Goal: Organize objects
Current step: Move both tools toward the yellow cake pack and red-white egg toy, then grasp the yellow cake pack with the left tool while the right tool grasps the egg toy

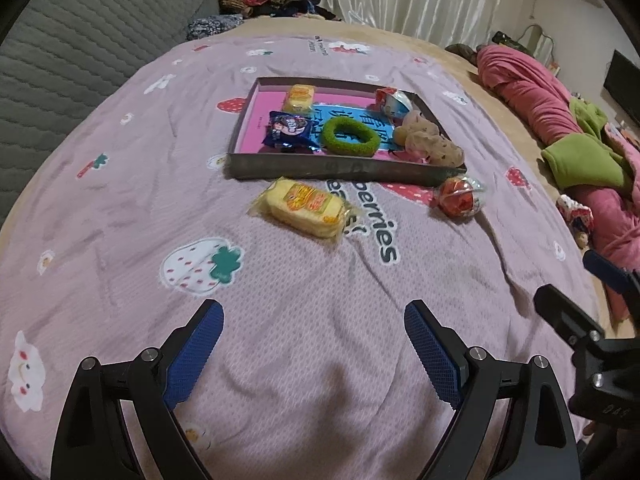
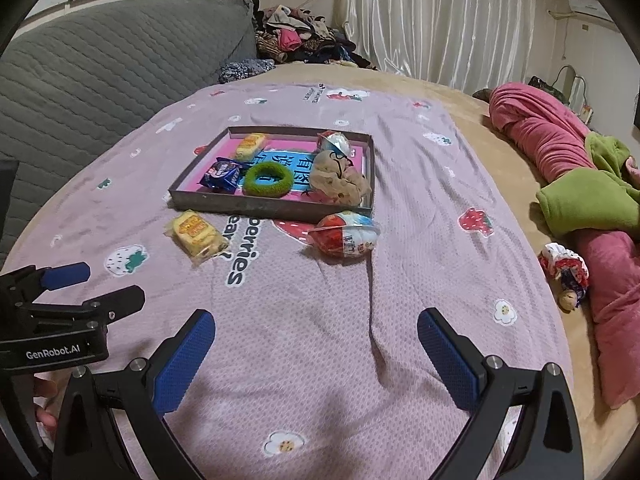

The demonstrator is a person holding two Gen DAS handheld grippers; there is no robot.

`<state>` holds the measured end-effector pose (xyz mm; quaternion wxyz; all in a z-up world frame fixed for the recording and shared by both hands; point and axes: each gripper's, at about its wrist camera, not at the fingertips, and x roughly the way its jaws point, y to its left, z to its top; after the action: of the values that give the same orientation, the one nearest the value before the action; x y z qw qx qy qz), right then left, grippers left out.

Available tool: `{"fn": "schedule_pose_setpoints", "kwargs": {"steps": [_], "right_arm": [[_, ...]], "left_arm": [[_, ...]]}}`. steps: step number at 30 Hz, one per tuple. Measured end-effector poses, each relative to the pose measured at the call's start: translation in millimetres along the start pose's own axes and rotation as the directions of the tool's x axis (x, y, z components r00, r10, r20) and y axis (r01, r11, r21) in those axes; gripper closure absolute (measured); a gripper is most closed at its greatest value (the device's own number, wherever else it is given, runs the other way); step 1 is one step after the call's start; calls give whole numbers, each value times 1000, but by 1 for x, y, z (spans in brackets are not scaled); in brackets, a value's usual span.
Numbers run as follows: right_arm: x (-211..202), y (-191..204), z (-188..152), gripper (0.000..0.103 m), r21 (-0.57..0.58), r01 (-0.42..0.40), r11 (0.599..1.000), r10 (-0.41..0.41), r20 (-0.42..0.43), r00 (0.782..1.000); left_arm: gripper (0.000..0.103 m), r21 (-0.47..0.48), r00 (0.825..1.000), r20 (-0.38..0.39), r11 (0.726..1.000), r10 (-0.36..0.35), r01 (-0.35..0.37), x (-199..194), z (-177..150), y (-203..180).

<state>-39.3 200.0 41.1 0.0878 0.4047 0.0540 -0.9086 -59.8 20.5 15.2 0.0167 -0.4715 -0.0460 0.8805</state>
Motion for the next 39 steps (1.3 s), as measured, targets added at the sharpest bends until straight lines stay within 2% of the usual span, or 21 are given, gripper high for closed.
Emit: {"fn": "schedule_pose_setpoints", "kwargs": {"steps": [13, 20, 24, 30, 33, 39], "right_arm": [[51, -15, 23, 1, -1, 21, 1000, -21, -30, 999], [75, -22, 31, 1, 16, 11, 1000, -10, -40, 999], [88, -24, 33, 1, 18, 8, 1000, -7, -46, 999], [106, -29, 39, 1, 28, 12, 1000, -11, -52, 999], [116, -30, 42, 1, 27, 18, 999, -16, -61, 998], [133, -34, 46, 1, 76, 23, 997, -18, -59, 998]], "left_arm": [[11, -36, 1000, -11, 999, -6, 6, 38, 33, -3], [11, -77, 1000, -25, 997, 3, -5, 60, 47, -1], [11, -133, 1000, -29, 991, 7, -11, 72, 59, 1], [11, -210, 998, -48, 976, 41, -50, 91, 73, 6], [11, -224, 995, -68, 970, 76, -90, 101, 76, 7], [11, -265, 991, -92, 956, 101, -122, 116, 77, 6]]}}
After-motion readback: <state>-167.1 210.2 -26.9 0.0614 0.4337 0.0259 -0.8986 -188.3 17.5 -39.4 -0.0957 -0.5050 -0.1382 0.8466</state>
